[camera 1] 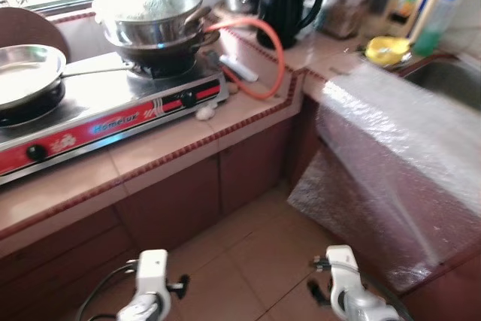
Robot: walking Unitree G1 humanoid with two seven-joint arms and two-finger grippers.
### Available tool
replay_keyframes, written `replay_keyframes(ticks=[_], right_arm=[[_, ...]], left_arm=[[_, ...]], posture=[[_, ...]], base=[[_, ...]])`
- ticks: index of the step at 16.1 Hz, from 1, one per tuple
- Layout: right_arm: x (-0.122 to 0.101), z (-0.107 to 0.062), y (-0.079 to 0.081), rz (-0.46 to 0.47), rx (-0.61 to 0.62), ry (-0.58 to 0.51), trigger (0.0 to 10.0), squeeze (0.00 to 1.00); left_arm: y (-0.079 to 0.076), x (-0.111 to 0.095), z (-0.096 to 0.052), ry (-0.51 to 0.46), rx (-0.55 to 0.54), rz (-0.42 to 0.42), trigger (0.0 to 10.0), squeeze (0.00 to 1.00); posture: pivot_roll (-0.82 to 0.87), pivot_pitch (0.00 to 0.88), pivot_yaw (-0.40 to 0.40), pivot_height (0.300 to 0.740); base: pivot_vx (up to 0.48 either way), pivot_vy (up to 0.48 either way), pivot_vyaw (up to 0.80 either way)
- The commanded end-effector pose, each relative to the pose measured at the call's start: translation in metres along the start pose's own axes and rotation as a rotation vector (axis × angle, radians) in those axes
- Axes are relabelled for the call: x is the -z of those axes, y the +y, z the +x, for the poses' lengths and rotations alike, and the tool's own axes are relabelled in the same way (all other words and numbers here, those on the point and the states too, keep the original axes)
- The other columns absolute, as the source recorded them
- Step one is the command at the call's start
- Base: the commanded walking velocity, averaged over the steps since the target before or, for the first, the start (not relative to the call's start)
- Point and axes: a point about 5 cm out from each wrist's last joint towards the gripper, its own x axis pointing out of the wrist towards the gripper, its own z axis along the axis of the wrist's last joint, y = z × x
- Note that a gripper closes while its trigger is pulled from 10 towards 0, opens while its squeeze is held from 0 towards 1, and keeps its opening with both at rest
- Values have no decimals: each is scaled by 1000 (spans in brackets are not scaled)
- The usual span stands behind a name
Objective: Kitchen organization
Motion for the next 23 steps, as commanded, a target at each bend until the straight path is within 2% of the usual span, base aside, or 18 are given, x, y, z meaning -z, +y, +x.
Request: replay_keyframes(ticks=[1, 4, 6, 7, 8, 9, 13, 16, 18, 20, 21, 22, 23], right_arm=[[1, 0, 4, 12, -11, 7, 10000, 0], [2, 1, 6, 17, -18, 5, 10000, 0], [9, 0, 6, 26, -12, 20, 10000, 0], [12, -1, 6, 26, -12, 24, 10000, 0], [13, -1, 5, 26, -11, 27, 10000, 0], [14, -1, 4, 28, -8, 30, 10000, 0], [17, -2, 3, 33, -4, 34, 10000, 0], [10, -1, -1, 86, 6, -3, 10000, 0], [-4, -1, -5, 169, 1, -65, 10000, 0], [-17, -1, -6, 158, -21, -133, 10000, 0], [-31, -3, -8, 116, -33, -216, 10000, 0], [-42, -5, -12, 72, -21, -283, 10000, 0], [-55, -9, -21, 92, -3, -354, 10000, 0]], left_arm=[[0, -4, 1, -11, -3, -8, 10000, 0], [-1, -8, 2, -23, 1, -1, 10000, 0], [-6, -13, 3, -41, 12, 29, 10000, 0], [-5, -14, 3, -45, -8, 77, 10000, 0], [-8, -14, 3, -46, 18, 44, 10000, 0], [-8, -13, 3, -39, 9, 69, 10000, 0], [-11, -8, 2, -22, 19, 73, 10000, 0], [-17, -25, 4, -121, 44, 127, 10000, 0], [-32, -44, 3, -231, 103, 154, 10000, 0], [-44, -58, 1, -328, 157, 169, 10000, 0], [-51, -71, -4, -425, 189, 176, 10000, 0], [-50, -77, -9, -487, 196, 184, 10000, 0], [-44, -83, -16, -551, 189, 162, 10000, 0]], posture=[[-101, 0, 23, 740], [-114, 0, 33, 740], [-116, 0, 39, 740], [-118, 0, 41, 740], [-121, 0, 44, 740], [-124, 0, 48, 740], [-130, 0, 51, 740], [-134, 0, 46, 740], [-132, 0, 41, 740], [-137, 2, 38, 740], [-139, 6, 37, 740], [-140, 8, 37, 740], [-147, 14, 38, 740]], base=[[0, 0, -669], [0, 0, -669], [0, 0, -669], [0, 0, -669], [0, 0, -669], [0, 0, -669], [0, 0, -669], [0, 0, -669], [0, 0, -666], [0, 0, -666], [0, 0, -550], [0, 0, 0], [0, 0, 0]])
